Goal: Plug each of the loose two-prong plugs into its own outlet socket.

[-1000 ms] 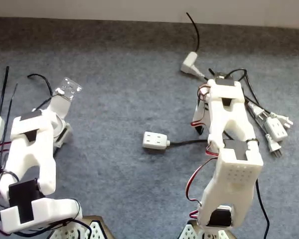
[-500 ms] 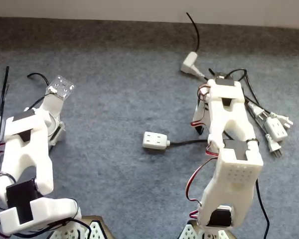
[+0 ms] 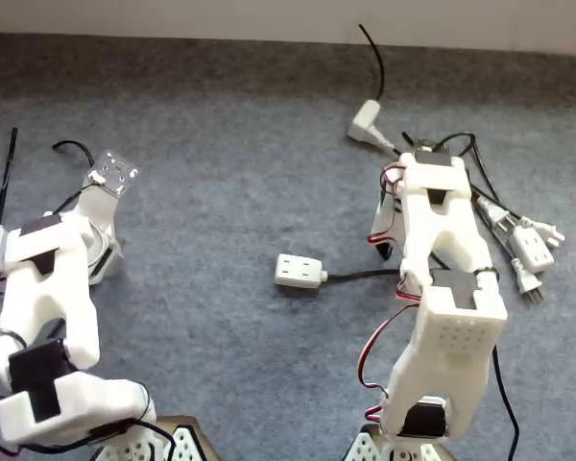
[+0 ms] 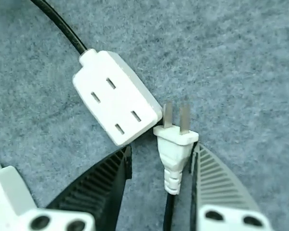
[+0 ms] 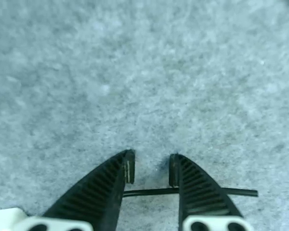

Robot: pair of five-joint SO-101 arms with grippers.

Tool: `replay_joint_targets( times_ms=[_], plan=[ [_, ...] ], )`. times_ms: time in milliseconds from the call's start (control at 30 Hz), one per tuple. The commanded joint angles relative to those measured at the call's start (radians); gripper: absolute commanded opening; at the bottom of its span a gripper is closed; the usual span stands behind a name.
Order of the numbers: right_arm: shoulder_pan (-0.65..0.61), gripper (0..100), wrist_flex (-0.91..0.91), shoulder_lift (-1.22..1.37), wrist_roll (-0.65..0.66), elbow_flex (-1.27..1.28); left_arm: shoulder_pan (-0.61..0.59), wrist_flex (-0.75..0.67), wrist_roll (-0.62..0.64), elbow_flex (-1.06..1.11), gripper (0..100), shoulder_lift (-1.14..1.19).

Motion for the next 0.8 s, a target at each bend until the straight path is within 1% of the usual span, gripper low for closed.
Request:
replay_joint_targets(
  times_ms=[0, 100, 167, 333, 400, 767],
  plan=[
    [-0.021, 12.3, -0.05, 0.01, -0.012, -0.001, -0.007, -0.101, -0.008, -0.039, 20, 0.079],
    [-0.021, 12.3, -0.05, 0.01, -0.012, -0.001, -0.015, -0.16, -0.008, -0.053, 20, 0.142],
    [-0.021, 12.3, -0.05, 0.01, -0.012, -0.001, -0.031, -0.132, -0.005, -0.093, 20, 0.15],
    [-0.021, 12.3, -0.05, 0.01, -0.012, -0.001, -0.061, 0.003, -0.003, -0.236, 20, 0.15],
    [-0.021, 12.3, -0.05, 0.01, -0.012, -0.001, -0.071, 0.031, -0.003, -0.282, 20, 0.154],
    [-0.021, 12.3, -0.05, 0.01, -0.012, -0.001, -0.114, 0.029, -0.008, -0.298, 20, 0.156]
  ],
)
